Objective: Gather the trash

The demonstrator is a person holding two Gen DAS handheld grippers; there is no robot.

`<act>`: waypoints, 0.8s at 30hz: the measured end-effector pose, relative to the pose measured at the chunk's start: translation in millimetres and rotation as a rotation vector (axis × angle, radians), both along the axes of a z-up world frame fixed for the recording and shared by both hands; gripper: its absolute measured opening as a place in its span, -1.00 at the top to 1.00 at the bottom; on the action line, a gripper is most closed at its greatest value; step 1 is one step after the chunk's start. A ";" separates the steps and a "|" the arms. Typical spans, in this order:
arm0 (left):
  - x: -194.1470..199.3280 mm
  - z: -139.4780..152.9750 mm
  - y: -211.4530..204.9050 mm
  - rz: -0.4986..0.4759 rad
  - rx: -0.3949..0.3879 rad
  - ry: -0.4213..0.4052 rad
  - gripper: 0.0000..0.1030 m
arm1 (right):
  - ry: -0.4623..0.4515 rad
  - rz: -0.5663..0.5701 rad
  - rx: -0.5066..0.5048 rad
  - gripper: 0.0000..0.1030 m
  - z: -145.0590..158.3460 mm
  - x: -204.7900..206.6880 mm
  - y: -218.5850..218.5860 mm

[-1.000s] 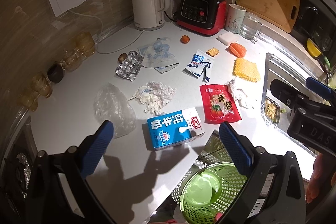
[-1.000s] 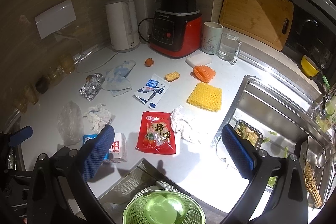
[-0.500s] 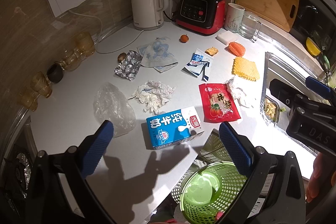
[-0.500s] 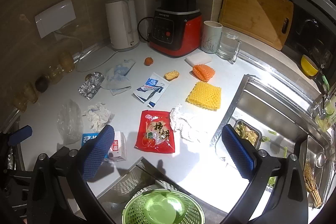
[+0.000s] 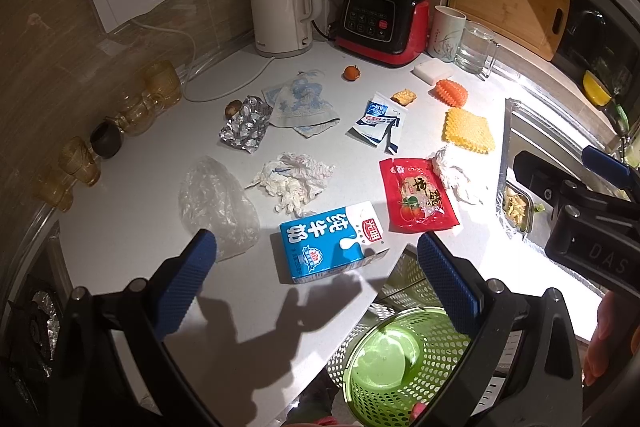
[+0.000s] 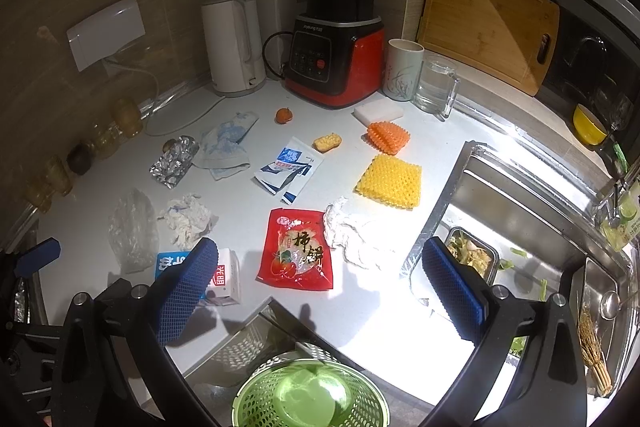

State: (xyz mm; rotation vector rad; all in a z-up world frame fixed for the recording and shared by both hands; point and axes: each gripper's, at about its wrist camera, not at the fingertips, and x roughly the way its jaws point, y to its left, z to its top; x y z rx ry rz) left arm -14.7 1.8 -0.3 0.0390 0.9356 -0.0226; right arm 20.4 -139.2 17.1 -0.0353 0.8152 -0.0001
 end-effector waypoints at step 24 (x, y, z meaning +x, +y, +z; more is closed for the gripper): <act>0.6 -1.7 1.2 0.004 -0.001 0.003 -0.87 | 0.001 -0.002 0.000 -0.96 0.6 0.8 0.7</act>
